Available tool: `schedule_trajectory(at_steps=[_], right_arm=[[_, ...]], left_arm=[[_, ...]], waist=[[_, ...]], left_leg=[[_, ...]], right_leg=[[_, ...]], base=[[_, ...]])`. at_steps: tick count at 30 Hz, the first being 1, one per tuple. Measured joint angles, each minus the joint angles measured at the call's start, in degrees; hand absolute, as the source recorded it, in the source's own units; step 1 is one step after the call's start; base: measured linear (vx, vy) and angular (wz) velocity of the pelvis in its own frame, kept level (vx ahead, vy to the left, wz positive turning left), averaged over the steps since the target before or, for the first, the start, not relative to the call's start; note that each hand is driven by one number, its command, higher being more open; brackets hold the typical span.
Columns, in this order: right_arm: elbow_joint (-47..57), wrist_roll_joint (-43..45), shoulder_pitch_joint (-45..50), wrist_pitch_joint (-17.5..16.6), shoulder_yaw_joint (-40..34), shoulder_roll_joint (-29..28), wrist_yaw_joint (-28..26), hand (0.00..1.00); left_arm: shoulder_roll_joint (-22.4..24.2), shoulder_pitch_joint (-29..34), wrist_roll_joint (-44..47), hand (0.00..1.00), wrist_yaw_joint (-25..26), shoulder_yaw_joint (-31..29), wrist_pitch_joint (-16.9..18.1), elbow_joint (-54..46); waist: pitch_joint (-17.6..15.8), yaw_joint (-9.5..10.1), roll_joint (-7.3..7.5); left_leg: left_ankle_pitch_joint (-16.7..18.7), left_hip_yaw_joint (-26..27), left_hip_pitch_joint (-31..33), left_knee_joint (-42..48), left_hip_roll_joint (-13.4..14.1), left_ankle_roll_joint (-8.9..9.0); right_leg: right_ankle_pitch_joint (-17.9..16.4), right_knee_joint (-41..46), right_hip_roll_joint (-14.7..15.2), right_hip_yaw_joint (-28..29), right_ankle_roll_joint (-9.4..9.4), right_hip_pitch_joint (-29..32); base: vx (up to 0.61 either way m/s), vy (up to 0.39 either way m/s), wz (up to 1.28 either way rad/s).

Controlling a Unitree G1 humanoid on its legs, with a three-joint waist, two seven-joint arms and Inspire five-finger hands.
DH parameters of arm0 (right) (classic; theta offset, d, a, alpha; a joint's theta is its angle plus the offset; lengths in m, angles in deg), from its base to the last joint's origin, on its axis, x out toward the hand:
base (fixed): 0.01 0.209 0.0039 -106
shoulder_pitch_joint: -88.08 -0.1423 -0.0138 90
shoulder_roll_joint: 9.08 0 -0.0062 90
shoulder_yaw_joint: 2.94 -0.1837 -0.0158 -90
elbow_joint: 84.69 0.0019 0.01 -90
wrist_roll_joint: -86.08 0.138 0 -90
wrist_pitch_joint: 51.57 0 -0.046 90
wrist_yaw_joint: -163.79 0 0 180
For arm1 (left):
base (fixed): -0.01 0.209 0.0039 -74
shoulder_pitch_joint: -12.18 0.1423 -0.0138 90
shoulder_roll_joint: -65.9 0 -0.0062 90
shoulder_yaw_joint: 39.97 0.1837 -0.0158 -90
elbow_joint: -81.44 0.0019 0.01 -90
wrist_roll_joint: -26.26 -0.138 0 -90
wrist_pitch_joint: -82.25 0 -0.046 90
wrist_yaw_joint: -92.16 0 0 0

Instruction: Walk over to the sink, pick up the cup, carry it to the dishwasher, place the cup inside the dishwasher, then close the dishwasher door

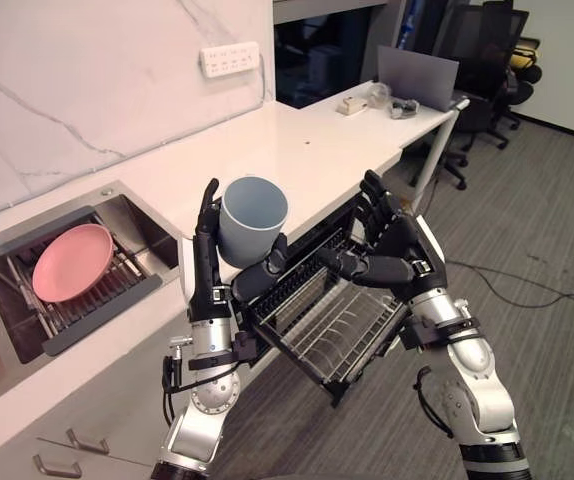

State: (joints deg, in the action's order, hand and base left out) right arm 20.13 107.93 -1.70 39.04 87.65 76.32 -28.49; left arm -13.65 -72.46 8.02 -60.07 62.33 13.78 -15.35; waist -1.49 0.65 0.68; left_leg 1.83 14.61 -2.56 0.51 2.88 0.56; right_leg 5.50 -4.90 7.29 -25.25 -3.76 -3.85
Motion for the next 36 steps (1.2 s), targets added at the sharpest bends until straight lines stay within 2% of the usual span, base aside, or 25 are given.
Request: schedule_trajectory(at_steps=[7,18,25,29,32,33,34,36], right_arm=[[0.2,3.4,-0.6,0.0,0.4,-0.6,-3.9,1.00],[2.3,3.9,-1.9,0.0,5.1,-0.5,-7.6,1.00],[2.3,3.8,-1.9,0.6,7.1,-0.4,-7.7,1.00],[2.2,3.6,-2.0,1.2,7.9,-0.4,-7.6,1.00],[1.2,3.5,-2.2,1.5,8.8,-0.1,-7.1,1.00],[1.0,3.5,-2.3,1.6,8.8,0.0,-6.7,0.00],[0.7,3.6,-2.5,1.6,8.7,0.2,-6.6,0.00],[0.5,4.1,-3.0,1.5,8.8,0.5,-6.6,0.00]], left_arm=[[0.1,0.0,0.0,0.00,-3.1,1.2,-0.1,0.0],[0.1,0.0,0.0,0.00,-3.3,4.1,-1.2,0.0],[0.0,0.0,-3.3,0.00,-3.3,5.1,-1.1,0.0],[-0.2,-0.2,-5.5,0.00,-4.1,6.2,-0.1,-0.2],[-0.4,-0.7,-5.5,0.00,-6.2,7.3,2.1,-0.9],[-0.6,-0.7,-5.6,0.00,-7.6,7.7,2.7,-2.1],[-0.9,-0.9,-5.5,0.00,-8.5,8.3,4.0,-3.0],[-1.0,-1.1,-5.4,0.00,-9.3,7.9,4.3,-3.7]], waist=[[-0.8,-0.09,0.13],[-1.3,-0.10,0.27],[-1.3,-0.08,0.30],[-1.4,0.03,0.32],[-1.4,0.01,0.33],[-1.4,0.02,0.36],[-1.4,0.03,0.37],[-1.4,-0.11,0.36]], left_leg=[[0.0,-0.2,0.0,-0.1,-0.2,-0.03],[-0.1,-0.9,0.0,-0.1,-0.4,-0.19],[-0.3,-1.5,0.1,-0.4,-0.8,-0.41],[-0.3,-1.7,0.1,-0.4,-0.9,-0.46],[-0.3,-2.0,0.0,-0.4,-1.0,-0.48],[-0.3,-2.1,0.1,-0.4,-1.0,-0.50],[-0.3,-2.2,0.0,-0.4,-1.0,-0.51],[-0.3,-2.2,0.0,-0.3,-1.0,-0.51]], right_leg=[[0.0,0.0,0.2,-0.2,-0.02,0.0],[0.0,0.0,0.3,-0.8,-0.03,-0.3],[0.0,0.0,0.7,-1.5,-0.07,-0.5],[0.0,0.0,0.8,-1.7,-0.08,-0.6],[0.0,0.0,0.8,-1.9,-0.08,-0.8],[0.0,0.0,0.8,-2.0,-0.08,-0.8],[0.0,0.0,0.8,-2.1,-0.08,-0.9],[0.0,0.0,0.8,-2.1,-0.08,-0.9]], base=[[0.00,0.000,0.00],[0.00,0.003,0.02],[0.00,0.027,0.05],[0.00,0.026,0.04],[0.00,0.018,0.04],[0.00,0.017,0.05],[0.00,0.018,0.04],[0.00,0.000,0.00]])
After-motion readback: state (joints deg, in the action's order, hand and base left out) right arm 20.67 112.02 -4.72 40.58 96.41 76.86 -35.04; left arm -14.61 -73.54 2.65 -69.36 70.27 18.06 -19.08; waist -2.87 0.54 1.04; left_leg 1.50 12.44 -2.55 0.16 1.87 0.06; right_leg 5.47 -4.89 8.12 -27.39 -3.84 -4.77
